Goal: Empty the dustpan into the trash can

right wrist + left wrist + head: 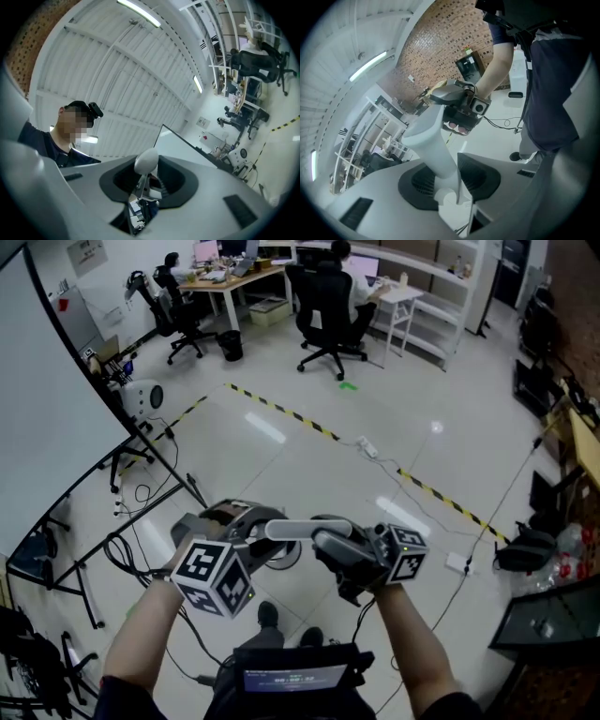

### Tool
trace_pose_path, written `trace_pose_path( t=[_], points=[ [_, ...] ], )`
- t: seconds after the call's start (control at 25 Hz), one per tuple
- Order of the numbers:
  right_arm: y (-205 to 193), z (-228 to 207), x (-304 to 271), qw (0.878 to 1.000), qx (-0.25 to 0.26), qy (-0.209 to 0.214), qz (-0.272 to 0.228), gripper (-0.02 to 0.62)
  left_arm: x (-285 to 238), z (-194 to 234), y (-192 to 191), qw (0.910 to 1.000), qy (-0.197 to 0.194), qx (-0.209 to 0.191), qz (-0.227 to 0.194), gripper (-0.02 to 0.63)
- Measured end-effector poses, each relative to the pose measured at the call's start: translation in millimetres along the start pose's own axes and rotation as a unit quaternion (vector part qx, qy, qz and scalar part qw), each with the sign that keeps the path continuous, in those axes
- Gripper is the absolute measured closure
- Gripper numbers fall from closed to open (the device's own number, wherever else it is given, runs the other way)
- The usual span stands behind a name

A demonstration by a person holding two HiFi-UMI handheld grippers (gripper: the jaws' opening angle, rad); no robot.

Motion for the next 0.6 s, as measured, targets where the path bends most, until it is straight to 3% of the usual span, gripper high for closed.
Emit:
trace_pose_path(
  t=[0.36,0.6],
  points=[
    [22,-27,-40,0.999,0.019,-0.018,0.031,0.471,12,32,-30,0.9977,0.001,0.029,-0.062,0.483],
    [33,-57,-93,0.997,0.031,-0.027,0.064,0.466,32,62,-76,0.9932,0.011,0.053,-0.103,0.480]
  ],
)
Point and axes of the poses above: the fingertips, and each gripper's own axes: x backward along the fingers, z to its left, y out of its top, the point moved 3 cm from there along x, backward along the fingers, and after that the axes turned 5 degrees about z, right-handed, at the moved point
